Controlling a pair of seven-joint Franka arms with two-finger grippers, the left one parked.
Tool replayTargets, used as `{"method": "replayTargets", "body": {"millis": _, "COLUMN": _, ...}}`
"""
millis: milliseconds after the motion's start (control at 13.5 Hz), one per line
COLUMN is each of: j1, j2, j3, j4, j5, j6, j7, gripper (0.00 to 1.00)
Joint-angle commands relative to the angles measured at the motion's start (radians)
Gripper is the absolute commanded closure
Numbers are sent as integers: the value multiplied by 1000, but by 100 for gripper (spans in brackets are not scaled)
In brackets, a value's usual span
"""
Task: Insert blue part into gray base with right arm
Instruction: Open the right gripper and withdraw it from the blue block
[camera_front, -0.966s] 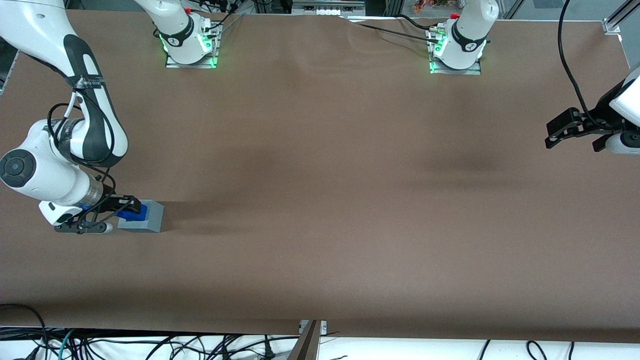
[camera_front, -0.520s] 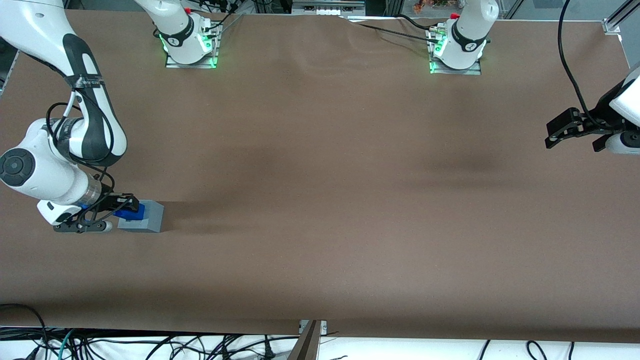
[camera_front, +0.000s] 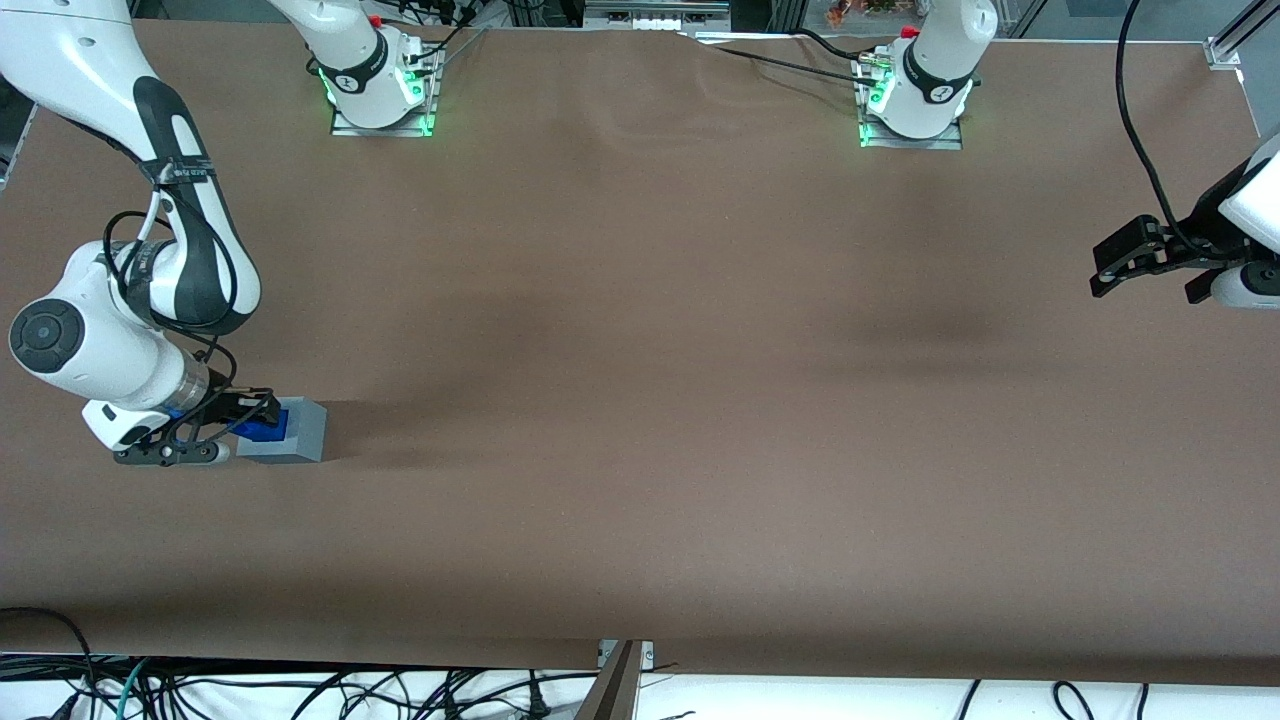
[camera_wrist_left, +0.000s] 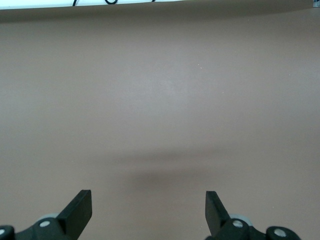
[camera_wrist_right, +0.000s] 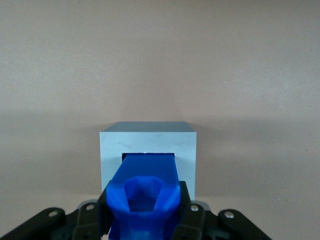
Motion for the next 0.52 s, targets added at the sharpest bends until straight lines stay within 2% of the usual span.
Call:
{"method": "replayTargets", "body": {"millis": 0, "j1": -6, "j2": 4, "j3": 2, "j4": -23, "j5": -13, "j6": 21, "j7": -10, "gripper": 94}}
{"method": "replayTargets", "body": {"millis": 74, "j1": -6, "j2": 3, "j3": 2, "j4": -21, "j5": -11, "j6": 21, "j7": -7, "gripper": 94}}
{"method": "replayTargets", "body": {"millis": 149, "j1": -6, "j2": 1, "j3": 2, "j4": -21, "j5": -8, "j6": 19, "j7": -5, "gripper": 80}}
{"method": "replayTargets", "body": {"millis": 223, "j1": -6, "j2": -2, "j3": 2, "j4": -20, "j5": -5, "j6": 19, "j7": -2, "gripper": 19}}
{"method": "replayTargets", "body": {"millis": 297, "j1": -6, "j2": -9, "j3": 2, "j4": -17, "j5": -5, "j6": 13, "j7": -3, "gripper": 1}}
{"method": "replayTargets", "body": {"millis": 446, "j1": -6, "j2": -45, "j3": 5, "j4": -12, "j5": -3, "j6": -10, "j7": -3, "gripper": 1}}
